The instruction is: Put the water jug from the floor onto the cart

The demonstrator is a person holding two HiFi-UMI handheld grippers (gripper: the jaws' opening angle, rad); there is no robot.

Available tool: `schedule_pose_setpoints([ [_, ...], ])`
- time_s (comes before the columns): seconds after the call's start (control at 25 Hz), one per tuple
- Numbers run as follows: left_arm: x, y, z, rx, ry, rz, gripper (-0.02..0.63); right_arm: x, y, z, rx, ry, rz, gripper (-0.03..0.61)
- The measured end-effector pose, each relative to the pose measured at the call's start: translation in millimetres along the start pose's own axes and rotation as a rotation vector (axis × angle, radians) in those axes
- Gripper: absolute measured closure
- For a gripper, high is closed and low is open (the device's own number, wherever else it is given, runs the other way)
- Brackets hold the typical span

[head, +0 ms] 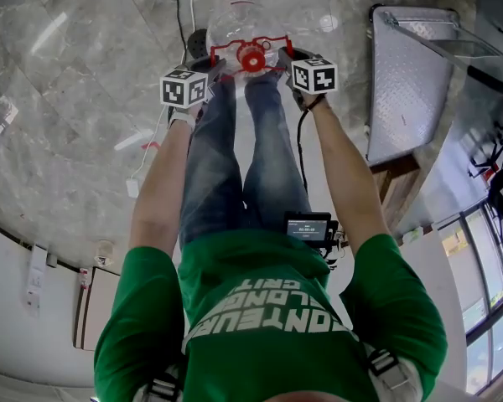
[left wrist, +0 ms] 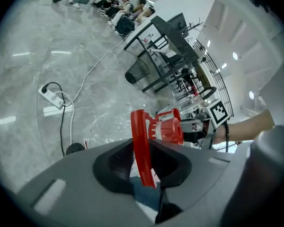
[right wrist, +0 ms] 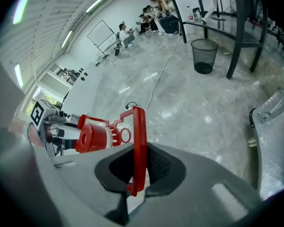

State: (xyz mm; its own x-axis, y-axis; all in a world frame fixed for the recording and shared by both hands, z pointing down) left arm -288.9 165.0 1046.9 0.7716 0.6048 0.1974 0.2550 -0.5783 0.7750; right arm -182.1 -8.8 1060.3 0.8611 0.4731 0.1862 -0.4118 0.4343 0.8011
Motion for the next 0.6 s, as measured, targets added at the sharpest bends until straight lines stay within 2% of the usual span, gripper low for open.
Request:
schedule_pose_setpoints([
  [0.16,-9,-7,5,0.028,-0.099,0.064,0.532,-5,-3,-7,-0.035,0.015,0.022,0.555],
  [0.4,-26,-26,18,0.051,-0.101,0.12,0.533,-18,-20,-22,-0.061,0.004,0.074,0.552],
  [0.6,-45,-58,39,0.112,-0.122,0.193,0.532,-44,-55,-46,-0.115,-0.022,0.125,0.551],
])
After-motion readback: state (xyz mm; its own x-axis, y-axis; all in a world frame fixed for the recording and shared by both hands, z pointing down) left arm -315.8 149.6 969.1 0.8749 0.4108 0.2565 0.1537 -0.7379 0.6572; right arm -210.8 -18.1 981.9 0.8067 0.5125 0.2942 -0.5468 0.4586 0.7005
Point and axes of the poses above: the fingertips, and each gripper's own axes: y forward along the fingers, z to its right, x out of its underside, the point moved 4 cm from there along -y, backward along the fingers, and after that the axes turned 9 degrees about -x, right-handed, at the moved point
